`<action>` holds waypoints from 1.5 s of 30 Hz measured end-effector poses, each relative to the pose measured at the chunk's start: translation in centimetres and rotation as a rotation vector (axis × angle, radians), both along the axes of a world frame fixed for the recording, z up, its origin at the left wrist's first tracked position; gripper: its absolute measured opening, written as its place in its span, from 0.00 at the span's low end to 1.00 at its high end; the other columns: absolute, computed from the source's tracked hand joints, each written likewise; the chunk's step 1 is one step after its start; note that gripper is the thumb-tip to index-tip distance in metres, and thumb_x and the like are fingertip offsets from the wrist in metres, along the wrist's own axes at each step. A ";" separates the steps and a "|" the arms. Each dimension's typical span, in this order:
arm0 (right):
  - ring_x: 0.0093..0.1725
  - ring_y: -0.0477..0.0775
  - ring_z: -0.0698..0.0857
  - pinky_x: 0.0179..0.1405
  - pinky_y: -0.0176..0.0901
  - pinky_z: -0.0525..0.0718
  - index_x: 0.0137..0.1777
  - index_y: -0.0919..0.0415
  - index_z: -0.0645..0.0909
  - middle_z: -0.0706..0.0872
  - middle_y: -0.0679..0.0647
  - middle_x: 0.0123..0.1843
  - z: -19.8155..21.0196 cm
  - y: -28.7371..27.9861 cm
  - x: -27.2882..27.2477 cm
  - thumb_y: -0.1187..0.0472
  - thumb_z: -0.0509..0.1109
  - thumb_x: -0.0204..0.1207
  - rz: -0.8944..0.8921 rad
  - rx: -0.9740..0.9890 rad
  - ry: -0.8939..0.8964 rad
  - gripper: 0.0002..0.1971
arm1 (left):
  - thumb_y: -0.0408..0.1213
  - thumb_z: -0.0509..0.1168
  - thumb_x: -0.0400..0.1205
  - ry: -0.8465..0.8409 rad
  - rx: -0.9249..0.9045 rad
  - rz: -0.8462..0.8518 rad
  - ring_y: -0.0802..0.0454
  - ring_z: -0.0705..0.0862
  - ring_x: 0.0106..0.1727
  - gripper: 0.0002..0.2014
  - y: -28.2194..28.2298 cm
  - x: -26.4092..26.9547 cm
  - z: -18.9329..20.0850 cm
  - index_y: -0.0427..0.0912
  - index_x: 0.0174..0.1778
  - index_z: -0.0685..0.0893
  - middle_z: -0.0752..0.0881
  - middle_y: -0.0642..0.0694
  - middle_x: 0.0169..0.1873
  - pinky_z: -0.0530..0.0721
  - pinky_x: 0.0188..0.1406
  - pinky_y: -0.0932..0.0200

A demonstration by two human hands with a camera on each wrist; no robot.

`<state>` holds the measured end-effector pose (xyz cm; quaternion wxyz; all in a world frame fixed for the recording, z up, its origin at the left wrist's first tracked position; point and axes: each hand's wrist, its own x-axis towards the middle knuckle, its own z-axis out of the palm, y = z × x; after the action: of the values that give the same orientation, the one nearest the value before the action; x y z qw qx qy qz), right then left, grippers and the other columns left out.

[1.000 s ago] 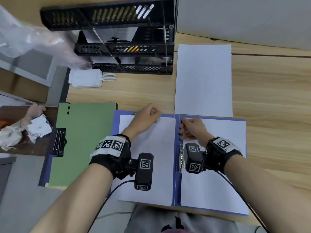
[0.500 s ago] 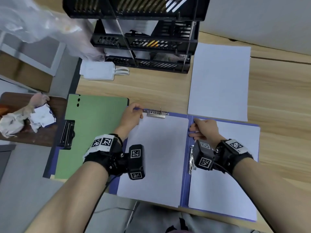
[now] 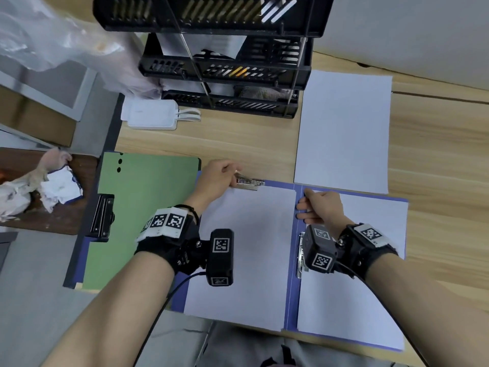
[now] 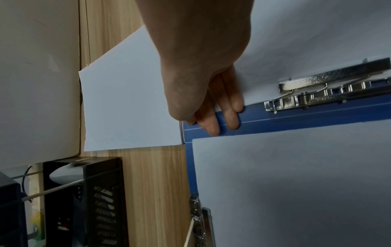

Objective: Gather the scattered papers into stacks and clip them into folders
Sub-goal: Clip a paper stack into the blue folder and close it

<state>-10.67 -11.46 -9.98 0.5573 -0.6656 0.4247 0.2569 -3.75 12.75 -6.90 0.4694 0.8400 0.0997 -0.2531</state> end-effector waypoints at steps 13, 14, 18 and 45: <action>0.29 0.61 0.88 0.27 0.42 0.87 0.41 0.68 0.86 0.91 0.63 0.35 -0.2 0.1 0.1 0.55 0.66 0.82 -0.014 -0.001 -0.004 0.16 | 0.34 0.75 0.76 0.022 0.092 0.156 0.59 0.77 0.36 0.06 3.1 -0.9 -3.4 0.42 0.48 0.90 0.79 0.54 0.31 0.75 0.40 0.66; 0.30 0.61 0.88 0.28 0.43 0.88 0.42 0.69 0.86 0.91 0.64 0.35 -0.2 0.1 0.1 0.55 0.66 0.82 -0.015 -0.004 -0.006 0.16 | 0.35 0.76 0.75 0.015 0.120 0.149 0.59 0.77 0.35 0.06 3.3 -0.9 -3.6 0.43 0.47 0.90 0.78 0.55 0.31 0.76 0.40 0.65; 0.31 0.62 0.89 0.33 0.47 0.89 0.43 0.69 0.87 0.92 0.64 0.37 -0.3 -0.1 0.2 0.55 0.66 0.82 -0.012 0.001 0.004 0.16 | 0.40 0.79 0.73 -0.009 0.203 0.155 0.57 0.77 0.32 0.07 3.4 -1.1 -4.3 0.48 0.41 0.86 0.75 0.56 0.27 0.82 0.47 0.56; 0.42 0.55 0.85 0.45 0.48 0.86 0.49 0.60 0.83 0.87 0.57 0.50 4.1 0.7 -5.9 0.56 0.65 0.83 -0.038 0.208 -0.071 0.09 | 0.33 0.60 0.85 0.255 -0.051 0.417 0.52 0.78 0.39 0.12 9.3 -11.3 -1.8 0.43 0.65 0.77 0.82 0.47 0.40 0.79 0.48 0.54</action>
<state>-16.52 -10.75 -5.90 0.6430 -0.6045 0.3882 0.2652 -15.01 22.09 -8.67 0.5160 0.7506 0.3228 -0.2573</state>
